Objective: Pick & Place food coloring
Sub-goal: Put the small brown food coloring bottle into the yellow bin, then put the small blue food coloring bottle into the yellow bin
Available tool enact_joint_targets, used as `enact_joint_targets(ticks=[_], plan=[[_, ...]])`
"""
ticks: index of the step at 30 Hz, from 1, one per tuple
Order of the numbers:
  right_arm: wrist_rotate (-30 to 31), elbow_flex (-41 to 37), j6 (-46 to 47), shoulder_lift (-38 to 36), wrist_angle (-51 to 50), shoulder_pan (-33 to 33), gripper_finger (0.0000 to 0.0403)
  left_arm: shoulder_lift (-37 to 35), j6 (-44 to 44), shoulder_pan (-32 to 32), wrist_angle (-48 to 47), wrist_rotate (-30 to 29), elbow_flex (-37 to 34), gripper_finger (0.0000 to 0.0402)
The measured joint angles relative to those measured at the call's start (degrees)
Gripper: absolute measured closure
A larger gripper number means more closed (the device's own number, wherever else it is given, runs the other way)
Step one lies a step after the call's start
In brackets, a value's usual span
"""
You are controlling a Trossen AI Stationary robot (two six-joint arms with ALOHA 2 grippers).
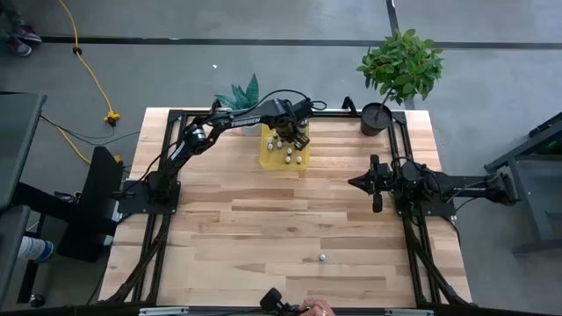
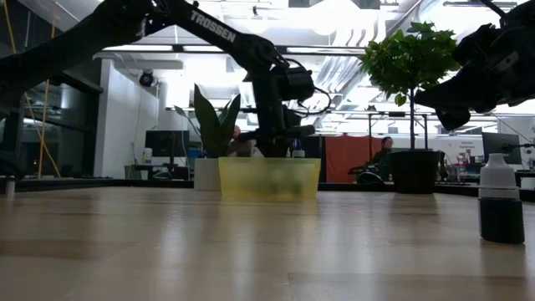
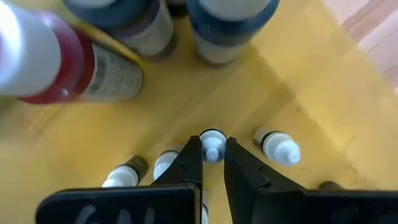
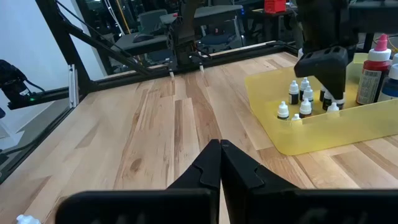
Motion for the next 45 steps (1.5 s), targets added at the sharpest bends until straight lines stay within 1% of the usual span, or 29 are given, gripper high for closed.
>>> enact_joint_targets(ticks=[6, 13, 16, 30, 33, 36, 40, 45], plan=[[0.0, 0.0, 0.0, 0.0, 0.0, 0.0, 0.0402, 0.0, 0.3, 0.0, 0.5, 0.0, 0.0, 0.0375], [0.0, 0.0, 0.0, 0.0, 0.0, 0.0, 0.0402, 0.0, 2.1, 0.0, 2.0, 0.1, 0.0, 0.0334], [0.0, 0.0, 0.0, 0.0, 0.0, 0.0, 0.0402, 0.0, 2.4, 0.0, 2.4, 0.2, 0.0, 0.0323], [0.0, 0.0, 0.0, 0.0, 0.0, 0.0, 0.0402, 0.0, 2.4, 0.0, 2.4, 0.2, 0.0, 0.0319], [0.0, 0.0, 0.0, 0.0, 0.0, 0.0, 0.0402, 0.0, 2.5, 0.0, 1.4, 0.2, 1.1, 0.0318], [0.0, 0.0, 0.0, 0.0, 0.0, 0.0, 0.0402, 0.0, 4.5, 0.0, 1.1, 0.4, 2.6, 0.0313], [0.0, 0.0, 0.0, 0.0, 0.0, 0.0, 0.0402, -0.1, 7.6, 0.0, 0.9, 1.4, 5.0, 0.0283], [0.0, 0.0, 0.0, 0.0, 0.0, 0.0, 0.0402, -0.1, 9.0, -0.7, -0.9, 3.7, 8.9, 0.0218]])
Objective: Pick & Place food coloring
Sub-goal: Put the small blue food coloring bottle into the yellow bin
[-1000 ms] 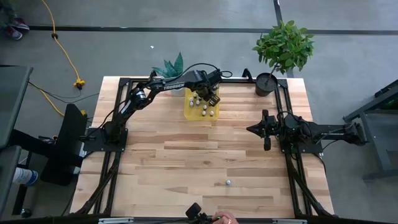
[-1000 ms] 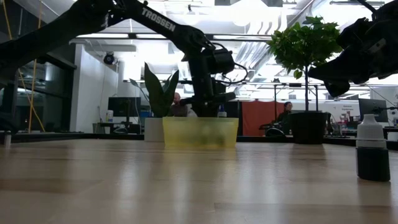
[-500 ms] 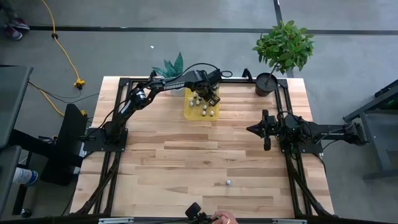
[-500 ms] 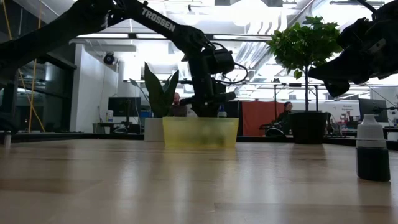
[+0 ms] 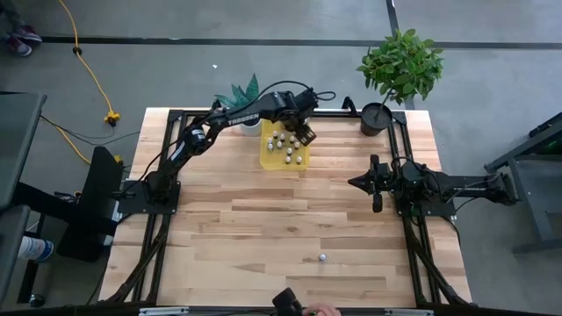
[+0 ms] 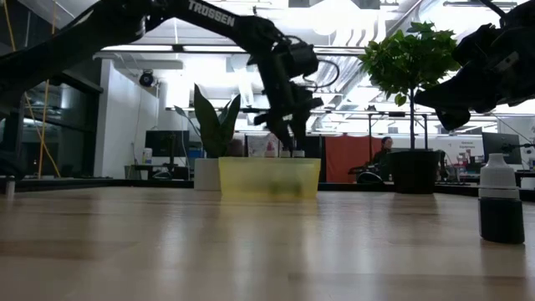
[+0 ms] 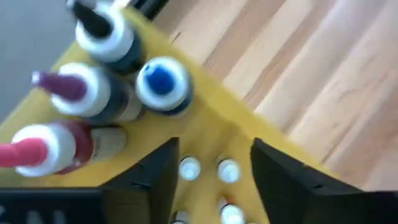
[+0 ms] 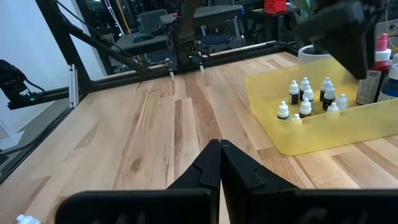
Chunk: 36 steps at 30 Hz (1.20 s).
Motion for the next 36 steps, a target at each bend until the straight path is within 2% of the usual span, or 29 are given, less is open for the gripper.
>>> enact_joint_targets(ticks=[4, 8, 19, 30, 36], plan=[[0.0, 0.0, 0.0, 0.0, 0.0, 0.0, 0.0402, 0.0, 2.3, -1.0, -2.0, 3.5, 3.6, 0.0173], [0.0, 0.0, 0.0, 0.0, 0.0, 0.0, 0.0402, -1.1, 5.3, -2.6, -1.8, 4.4, 5.7, 0.0153], [0.0, 0.0, 0.0, 0.0, 0.0, 0.0, 0.0402, -9.0, 12.2, -7.5, -1.2, 5.4, 6.0, 0.0154], [0.0, 0.0, 0.0, 0.0, 0.0, 0.0, 0.0402, -14.1, 17.9, -16.9, -1.5, 9.6, 5.9, 0.0154], [0.0, 0.0, 0.0, 0.0, 0.0, 0.0, 0.0402, -14.1, 15.6, -22.1, -1.5, 9.6, 5.9, 0.0154]])
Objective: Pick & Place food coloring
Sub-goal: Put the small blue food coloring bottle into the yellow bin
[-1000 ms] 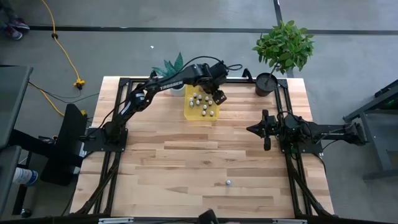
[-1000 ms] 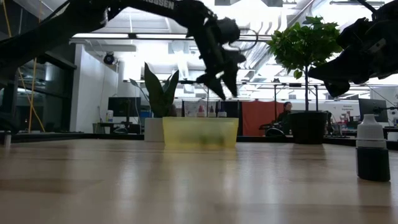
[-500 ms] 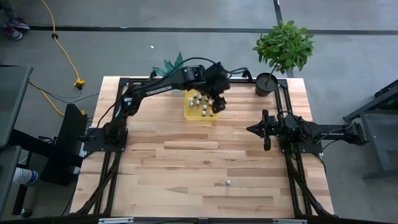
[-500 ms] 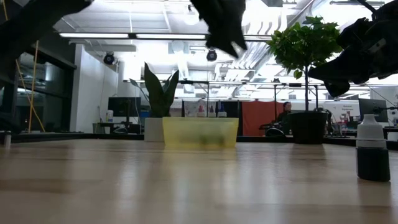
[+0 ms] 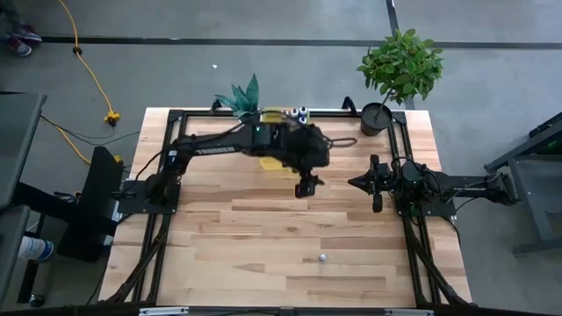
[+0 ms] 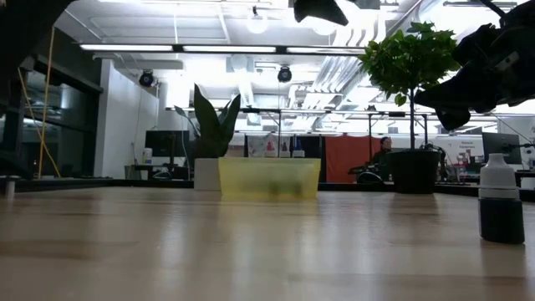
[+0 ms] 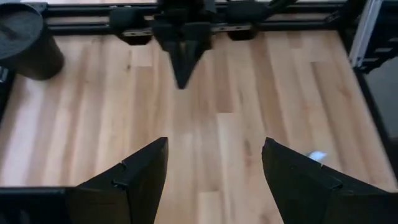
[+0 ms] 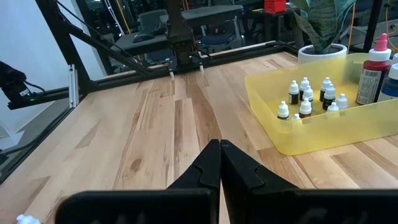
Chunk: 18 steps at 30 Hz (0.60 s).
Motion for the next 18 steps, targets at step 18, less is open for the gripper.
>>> enact_joint_targets(ticks=[18], plan=[[0.0, 0.0, 0.0, 0.0, 0.0, 0.0, 0.0402, 0.1, 0.8, -11.9, 8.2, -0.7, -11.5, 0.0154]])
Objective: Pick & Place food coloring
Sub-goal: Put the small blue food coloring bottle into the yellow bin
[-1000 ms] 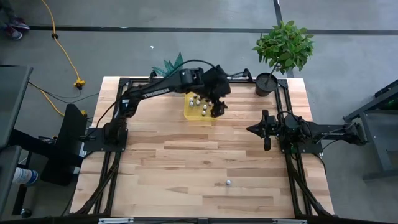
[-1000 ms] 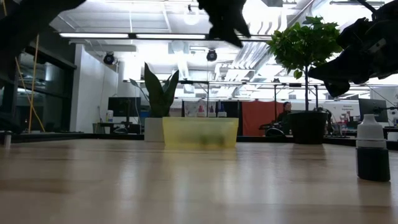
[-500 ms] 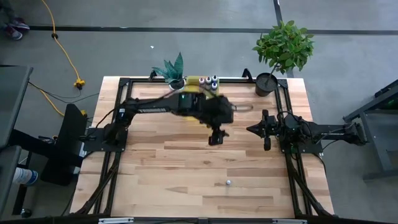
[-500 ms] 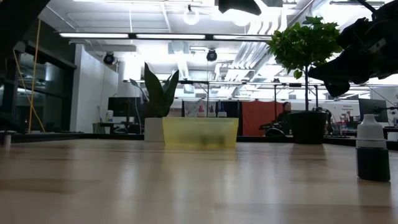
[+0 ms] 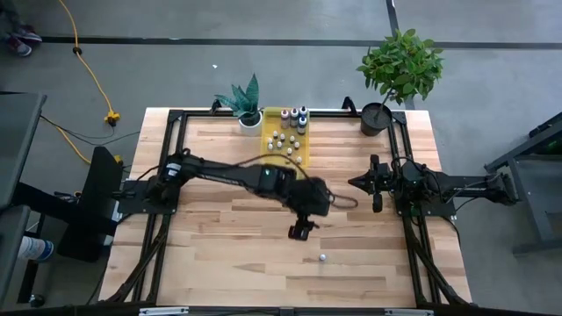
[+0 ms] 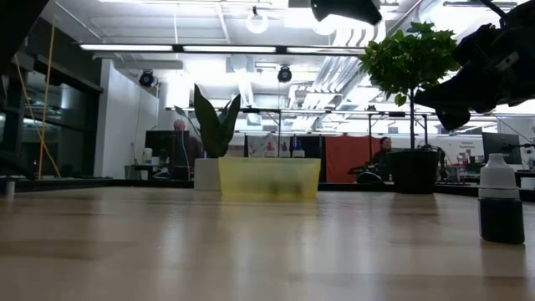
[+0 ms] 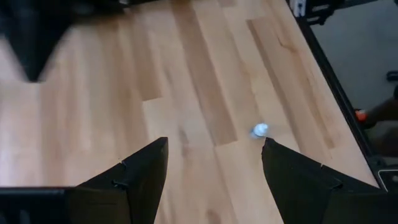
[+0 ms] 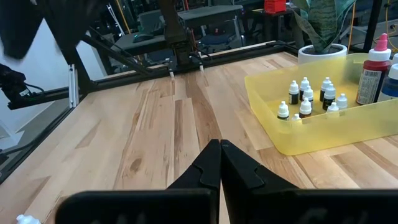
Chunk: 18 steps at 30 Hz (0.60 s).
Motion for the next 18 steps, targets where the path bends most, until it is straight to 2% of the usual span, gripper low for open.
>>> enact_joint_targets(ticks=[8, 18], plan=[[0.0, 0.0, 0.0, 0.0, 0.0, 0.0, 0.0402, 0.6, -6.7, -3.7, 11.0, 0.3, -10.0, 0.0154], [0.0, 0.0, 0.0, 0.0, 0.0, 0.0, 0.0402, 7.3, -7.5, -6.9, 19.1, -0.4, -11.2, 0.0154]])
